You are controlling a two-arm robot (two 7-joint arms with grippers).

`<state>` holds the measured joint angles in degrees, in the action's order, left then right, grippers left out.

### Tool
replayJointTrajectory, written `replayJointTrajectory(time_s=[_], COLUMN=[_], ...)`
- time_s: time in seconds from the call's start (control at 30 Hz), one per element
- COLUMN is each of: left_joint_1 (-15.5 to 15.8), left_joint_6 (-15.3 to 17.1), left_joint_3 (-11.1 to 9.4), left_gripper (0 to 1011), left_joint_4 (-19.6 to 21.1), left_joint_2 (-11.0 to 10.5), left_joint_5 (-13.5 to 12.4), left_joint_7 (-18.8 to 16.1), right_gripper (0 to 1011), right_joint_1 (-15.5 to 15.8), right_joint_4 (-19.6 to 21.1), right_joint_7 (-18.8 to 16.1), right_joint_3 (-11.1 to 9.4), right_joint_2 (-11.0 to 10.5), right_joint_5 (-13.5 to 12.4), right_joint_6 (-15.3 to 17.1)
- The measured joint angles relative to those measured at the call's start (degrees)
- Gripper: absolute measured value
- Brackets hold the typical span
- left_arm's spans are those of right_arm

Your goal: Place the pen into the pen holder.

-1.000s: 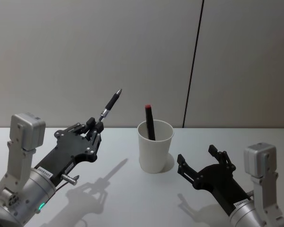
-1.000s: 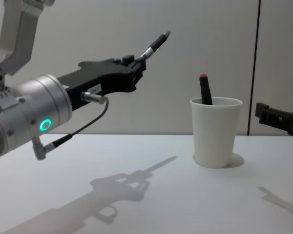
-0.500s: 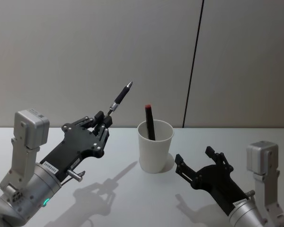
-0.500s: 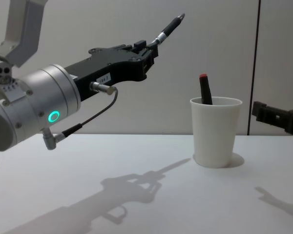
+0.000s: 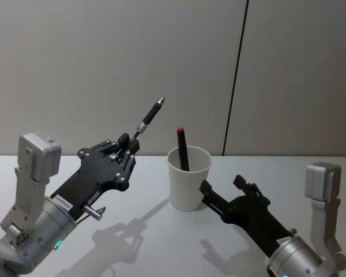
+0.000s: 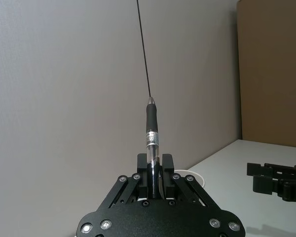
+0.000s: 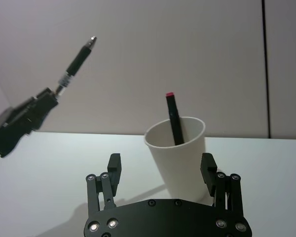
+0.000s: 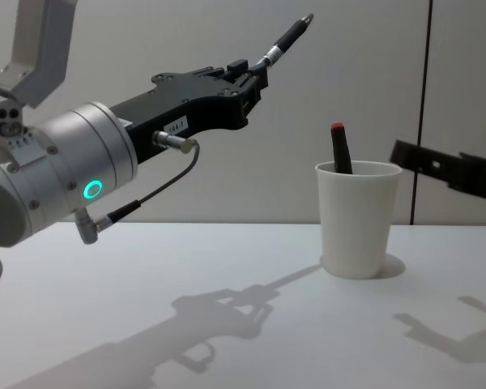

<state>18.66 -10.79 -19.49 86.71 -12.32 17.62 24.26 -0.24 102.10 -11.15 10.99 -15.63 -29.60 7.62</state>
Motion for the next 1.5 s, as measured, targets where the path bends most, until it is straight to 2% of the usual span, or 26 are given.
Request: replayJointTrajectory(time_s=[0.27, 0.3, 0.43, 0.47, 0.6, 0.83, 1.0, 1.5], left_joint_1=[0.12, 0.13, 0.15, 0.16, 0.18, 0.21, 0.23, 0.23], left_joint_6=[-0.23, -0.24, -0.3, -0.31, -0.36, -0.41, -0.44, -0.45], left_joint_3=[-0.06, -0.07, -0.09, -0.1, -0.13, -0.13, -0.13, -0.12], left_gripper=[180, 180, 179, 180, 180, 180, 180, 180], left_joint_4=[-0.08, -0.09, -0.11, -0.11, -0.14, -0.16, -0.16, -0.16], left_joint_2=[0.04, 0.04, 0.04, 0.04, 0.04, 0.03, 0.03, 0.04], left_joint_5=[0.05, 0.06, 0.07, 0.07, 0.07, 0.06, 0.06, 0.06], left_joint_7=[0.19, 0.2, 0.24, 0.25, 0.28, 0.32, 0.35, 0.36], right_gripper=[1001, 1001, 1001, 1001, 1001, 1001, 1001, 1001], right_joint_1=[-1.22, -1.22, -2.02, -2.02, -2.97, -3.73, -4.37, -8.85], right_joint_4=[0.07, 0.07, 0.05, 0.05, -0.27, -0.87, -1.02, -2.83], right_joint_7=[-3.37, -3.37, -5.08, -5.08, -7.01, -8.83, -8.27, -1.57], right_joint_3=[-0.16, -0.16, -0.17, -0.17, -0.13, -0.19, -0.39, -1.67], right_joint_2=[1.63, 1.63, 2.59, 2.59, 3.78, 4.67, 5.38, 9.8], right_joint_5=[-6.49, -6.49, -10.17, -10.17, -14.55, -18.02, -19.46, -22.91], right_joint_6=[2.77, 2.77, 4.42, 4.42, 6.39, 7.62, 8.27, 9.12])
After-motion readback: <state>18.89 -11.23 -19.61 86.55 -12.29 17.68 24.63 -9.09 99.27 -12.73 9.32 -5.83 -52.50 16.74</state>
